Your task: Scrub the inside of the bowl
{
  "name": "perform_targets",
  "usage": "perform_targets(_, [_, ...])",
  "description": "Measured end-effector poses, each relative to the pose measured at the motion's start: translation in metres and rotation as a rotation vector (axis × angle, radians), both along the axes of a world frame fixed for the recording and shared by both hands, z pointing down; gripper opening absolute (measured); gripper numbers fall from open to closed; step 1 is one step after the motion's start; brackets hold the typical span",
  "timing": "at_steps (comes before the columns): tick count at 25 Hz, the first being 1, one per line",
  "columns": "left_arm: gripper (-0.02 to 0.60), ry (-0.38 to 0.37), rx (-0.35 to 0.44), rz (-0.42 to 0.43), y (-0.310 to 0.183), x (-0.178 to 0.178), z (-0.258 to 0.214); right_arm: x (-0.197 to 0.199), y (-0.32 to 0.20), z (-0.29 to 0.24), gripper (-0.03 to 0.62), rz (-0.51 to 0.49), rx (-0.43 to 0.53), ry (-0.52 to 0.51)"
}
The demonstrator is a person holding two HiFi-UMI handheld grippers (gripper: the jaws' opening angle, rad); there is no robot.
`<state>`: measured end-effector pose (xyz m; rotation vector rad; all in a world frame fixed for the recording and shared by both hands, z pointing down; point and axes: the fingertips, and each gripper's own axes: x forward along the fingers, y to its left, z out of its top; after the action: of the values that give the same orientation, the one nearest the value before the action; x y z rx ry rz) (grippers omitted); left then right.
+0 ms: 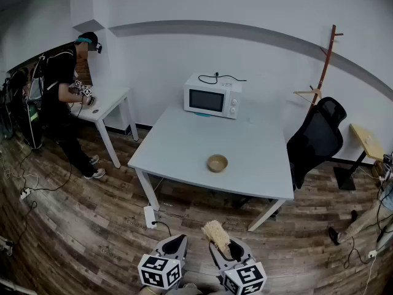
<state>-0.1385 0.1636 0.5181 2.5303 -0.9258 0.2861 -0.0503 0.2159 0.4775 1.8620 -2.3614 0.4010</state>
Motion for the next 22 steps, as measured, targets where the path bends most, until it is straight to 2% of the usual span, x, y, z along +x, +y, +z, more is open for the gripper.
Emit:
perform_targets(9, [0.018, 0.003, 0.008, -0.007, 0.001, -0.013, 0.0, -0.005, 0.001, 0.0, 0.184, 0.02, 0.044, 0.01])
perform_targets(15, [0.018, 0.0, 0.007, 0.002, 0.0, -0.014, 0.0, -0.014, 0.001, -0.002, 0.186, -0.011, 0.036, -0.001])
perform_targets(22, [0.018, -0.005, 0.003, 0.024, -0.001, -0.017, 0.003, -0.016, 0.0, 0.004, 0.186, 0.014, 0.03, -0.012])
